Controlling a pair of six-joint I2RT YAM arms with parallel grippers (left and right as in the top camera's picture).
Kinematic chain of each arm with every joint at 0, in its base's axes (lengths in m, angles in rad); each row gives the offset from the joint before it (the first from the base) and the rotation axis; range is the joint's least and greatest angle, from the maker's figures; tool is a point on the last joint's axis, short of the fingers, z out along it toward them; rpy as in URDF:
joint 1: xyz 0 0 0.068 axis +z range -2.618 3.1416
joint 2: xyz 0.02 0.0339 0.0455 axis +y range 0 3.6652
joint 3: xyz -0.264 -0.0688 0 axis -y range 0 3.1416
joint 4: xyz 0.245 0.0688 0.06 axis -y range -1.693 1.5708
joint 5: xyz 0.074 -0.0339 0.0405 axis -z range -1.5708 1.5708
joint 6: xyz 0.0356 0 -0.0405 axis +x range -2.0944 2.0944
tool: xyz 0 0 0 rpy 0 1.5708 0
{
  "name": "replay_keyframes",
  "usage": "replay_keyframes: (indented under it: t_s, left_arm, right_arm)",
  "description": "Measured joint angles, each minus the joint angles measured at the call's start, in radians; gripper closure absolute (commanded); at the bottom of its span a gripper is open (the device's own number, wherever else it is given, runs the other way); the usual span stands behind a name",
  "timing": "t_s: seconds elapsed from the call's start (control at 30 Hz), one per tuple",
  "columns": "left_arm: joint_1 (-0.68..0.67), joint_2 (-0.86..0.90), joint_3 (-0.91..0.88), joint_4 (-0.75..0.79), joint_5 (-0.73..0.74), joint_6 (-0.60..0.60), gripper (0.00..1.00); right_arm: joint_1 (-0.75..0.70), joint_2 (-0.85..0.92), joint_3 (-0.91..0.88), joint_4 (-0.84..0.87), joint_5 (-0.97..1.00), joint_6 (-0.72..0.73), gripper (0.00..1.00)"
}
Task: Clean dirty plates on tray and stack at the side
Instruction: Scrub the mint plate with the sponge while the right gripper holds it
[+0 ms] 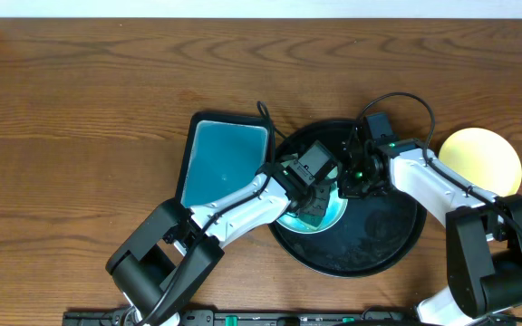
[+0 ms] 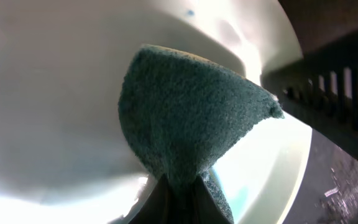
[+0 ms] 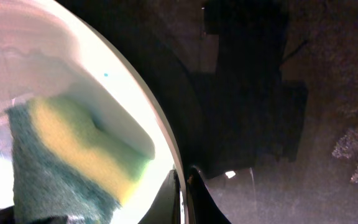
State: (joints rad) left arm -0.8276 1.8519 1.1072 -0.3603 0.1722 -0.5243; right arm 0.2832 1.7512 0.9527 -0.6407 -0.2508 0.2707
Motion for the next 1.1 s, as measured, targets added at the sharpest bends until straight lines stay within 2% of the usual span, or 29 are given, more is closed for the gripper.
replay_keyframes:
  t_s: [0.2,0.4,0.63,0.77,0.83,1.1]
  left_arm:
    - [0.025,0.000,0.000,0.005,-0.060,-0.016,0.93]
    - [0.127,-0.003,0.008,-0.060,-0.091,-0.025,0.93]
    - [0.153,-0.017,0.013,-0.117,-0.042,0.011,0.93]
    - [0.159,-0.020,0.004,-0.084,0.059,0.063,0.93]
    - [0.146,-0.020,-0.004,-0.051,0.100,0.134,0.93]
    - [0.124,-0.020,-0.014,0.002,0.156,0.278,0.93]
  right_arm:
    - [0.000,0.000,0.000,-0.006,-0.003,0.005,0.99]
    - [0.000,0.000,0.000,-0.006,-0.005,0.008,0.99]
    - [0.000,0.000,0.000,-0.003,-0.005,0.008,0.99]
    - [0.000,0.000,0.000,-0.003,-0.005,0.007,0.99]
    - [0.000,0.000,0.000,-0.003,-0.005,0.007,0.99]
    - [0.000,0.000,0.000,-0.003,-0.005,0.007,0.99]
